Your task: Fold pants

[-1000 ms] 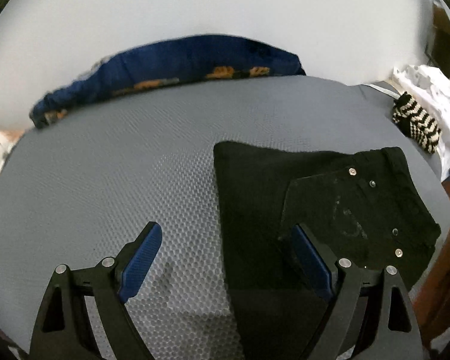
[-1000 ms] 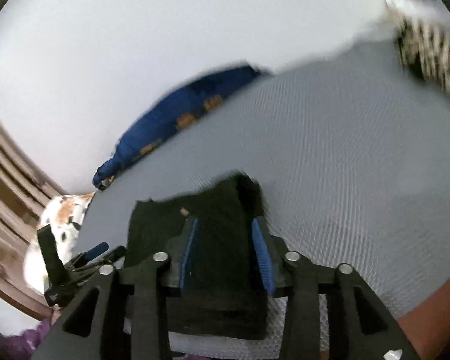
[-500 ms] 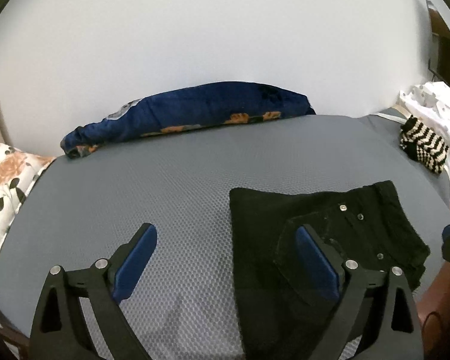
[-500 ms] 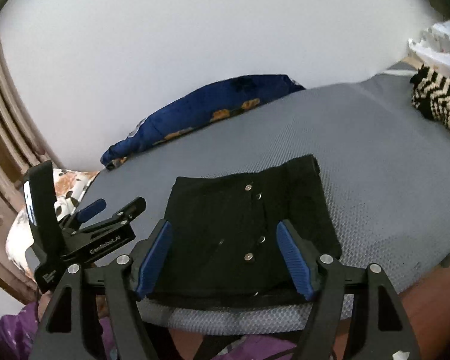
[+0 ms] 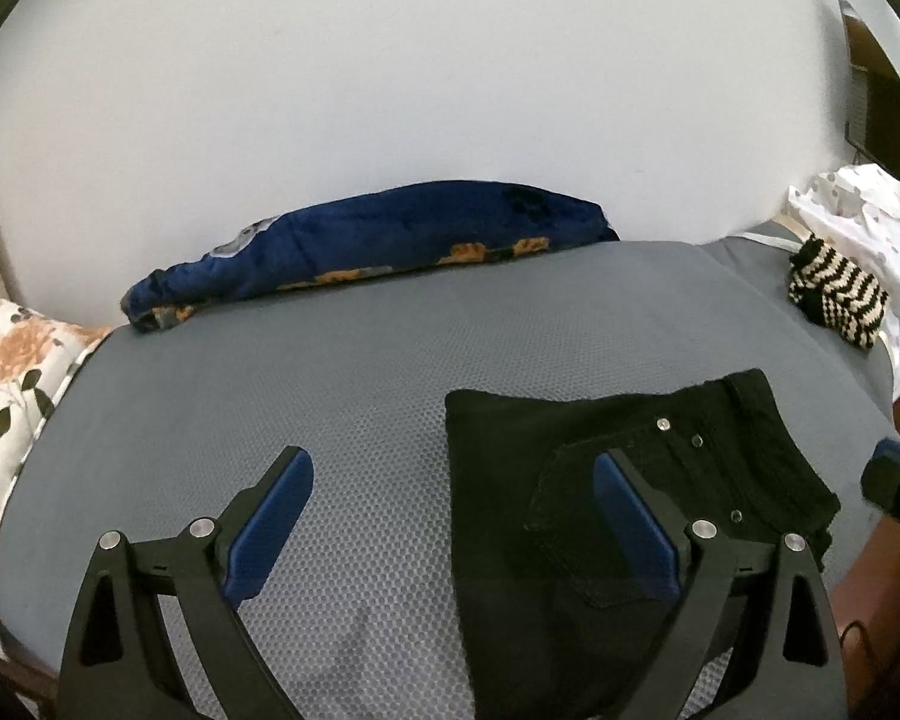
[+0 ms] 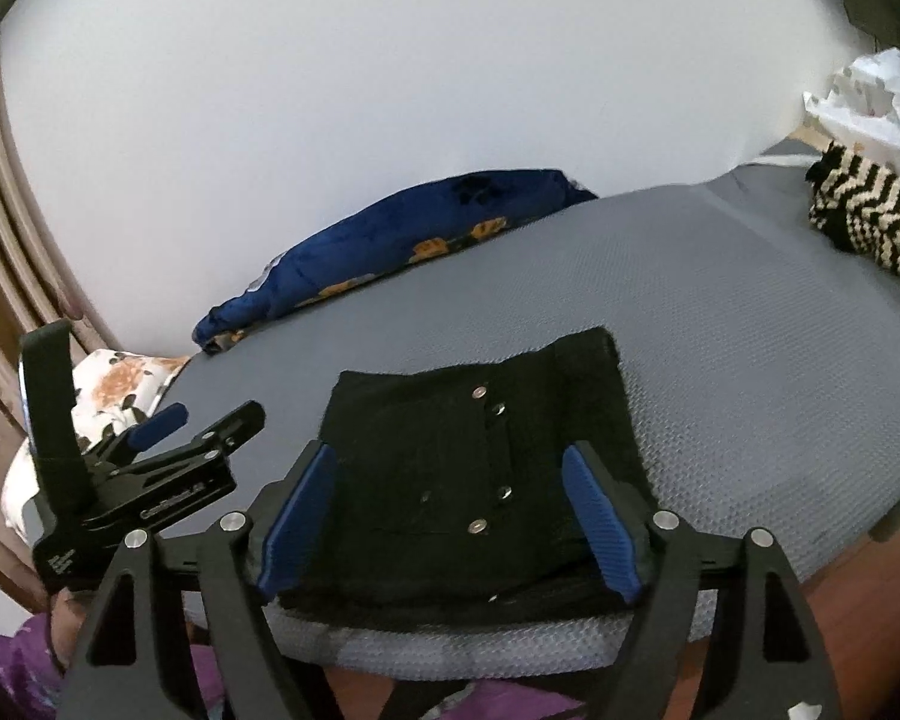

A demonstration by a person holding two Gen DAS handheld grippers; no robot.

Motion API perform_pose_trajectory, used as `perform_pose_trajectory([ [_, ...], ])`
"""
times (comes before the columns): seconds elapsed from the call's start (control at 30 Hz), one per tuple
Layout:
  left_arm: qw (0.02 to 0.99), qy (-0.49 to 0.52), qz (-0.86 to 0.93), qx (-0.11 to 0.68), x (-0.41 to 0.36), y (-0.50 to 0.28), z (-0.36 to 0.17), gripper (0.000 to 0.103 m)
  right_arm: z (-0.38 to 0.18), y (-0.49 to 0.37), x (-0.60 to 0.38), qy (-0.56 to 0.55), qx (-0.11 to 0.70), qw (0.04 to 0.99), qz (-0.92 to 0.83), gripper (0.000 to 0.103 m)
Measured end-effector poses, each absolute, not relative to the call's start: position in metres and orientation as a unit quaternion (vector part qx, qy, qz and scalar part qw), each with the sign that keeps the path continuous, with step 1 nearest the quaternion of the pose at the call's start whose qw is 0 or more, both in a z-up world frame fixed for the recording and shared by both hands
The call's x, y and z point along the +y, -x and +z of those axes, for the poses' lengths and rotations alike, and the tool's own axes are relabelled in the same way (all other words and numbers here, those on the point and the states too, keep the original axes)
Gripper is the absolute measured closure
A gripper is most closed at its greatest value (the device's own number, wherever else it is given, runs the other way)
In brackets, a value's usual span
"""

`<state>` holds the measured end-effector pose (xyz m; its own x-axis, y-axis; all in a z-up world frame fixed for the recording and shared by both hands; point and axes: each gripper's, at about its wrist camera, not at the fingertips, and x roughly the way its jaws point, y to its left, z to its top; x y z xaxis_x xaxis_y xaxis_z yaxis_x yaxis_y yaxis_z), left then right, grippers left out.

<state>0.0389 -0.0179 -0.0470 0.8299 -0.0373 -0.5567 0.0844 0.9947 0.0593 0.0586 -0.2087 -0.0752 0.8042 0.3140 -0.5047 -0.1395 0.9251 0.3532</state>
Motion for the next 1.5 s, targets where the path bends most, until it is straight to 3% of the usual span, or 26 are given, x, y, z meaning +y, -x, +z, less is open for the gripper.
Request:
perform_pose_trajectory([
  [0.27,0.932,-0.019,-0.085,0.352,-0.007,-0.065,-0.067,0.008,-0.101,-0.099,-0.269,-0.207,0.366,0.901,0.105,0.020],
  [0.53,0.878,0.079,-0.151,0.447,0.027,-0.107,-0.103,0.008,-0.146,-0.137,-0.308,-0.249,0.430,0.859,0.122,0.020],
  [0.77,0.830,0.114,-0.210,0.503,0.026,-0.131,-0.137,0.008,-0.165,-0.160,-0.300,-0.231,0.455,0.848,0.141,0.020],
  [1.07,0.789,0.089,-0.317,0.518,0.004,-0.151,-0.141,0.007,-0.178,-0.187,-0.280,-0.301,0.498,0.778,0.238,0.019],
  [1.13,0.773,0.119,-0.346,0.518,0.006,-0.156,-0.140,0.007,-0.182,-0.188,-0.280,-0.324,0.502,0.762,0.249,0.022],
  [1.2,0.762,0.162,-0.362,0.512,0.015,-0.162,-0.144,0.007,-0.193,-0.192,-0.286,-0.375,0.514,0.727,0.258,0.049],
  [1.23,0.759,0.178,-0.367,0.507,0.019,-0.164,-0.145,0.008,-0.201,-0.192,-0.290,-0.393,0.520,0.715,0.254,0.056],
  [1.27,0.758,0.189,-0.368,0.504,0.024,-0.165,-0.147,0.015,-0.204,-0.191,-0.292,-0.400,0.520,0.710,0.256,0.065],
  [1.3,0.761,0.185,-0.364,0.504,0.026,-0.166,-0.147,0.028,-0.209,-0.189,-0.295,-0.411,0.516,0.704,0.263,0.068],
  [1.37,0.770,0.162,-0.351,0.507,0.026,-0.166,-0.146,0.040,-0.213,-0.187,-0.298,-0.420,0.515,0.698,0.268,0.069],
  [1.43,0.765,0.166,-0.347,0.516,0.028,-0.169,-0.146,0.040,-0.208,-0.190,-0.294,-0.403,0.515,0.708,0.267,0.068],
  [1.5,0.761,0.174,-0.342,0.523,0.031,-0.172,-0.146,0.034,-0.206,-0.194,-0.291,-0.404,0.517,0.702,0.276,0.058],
])
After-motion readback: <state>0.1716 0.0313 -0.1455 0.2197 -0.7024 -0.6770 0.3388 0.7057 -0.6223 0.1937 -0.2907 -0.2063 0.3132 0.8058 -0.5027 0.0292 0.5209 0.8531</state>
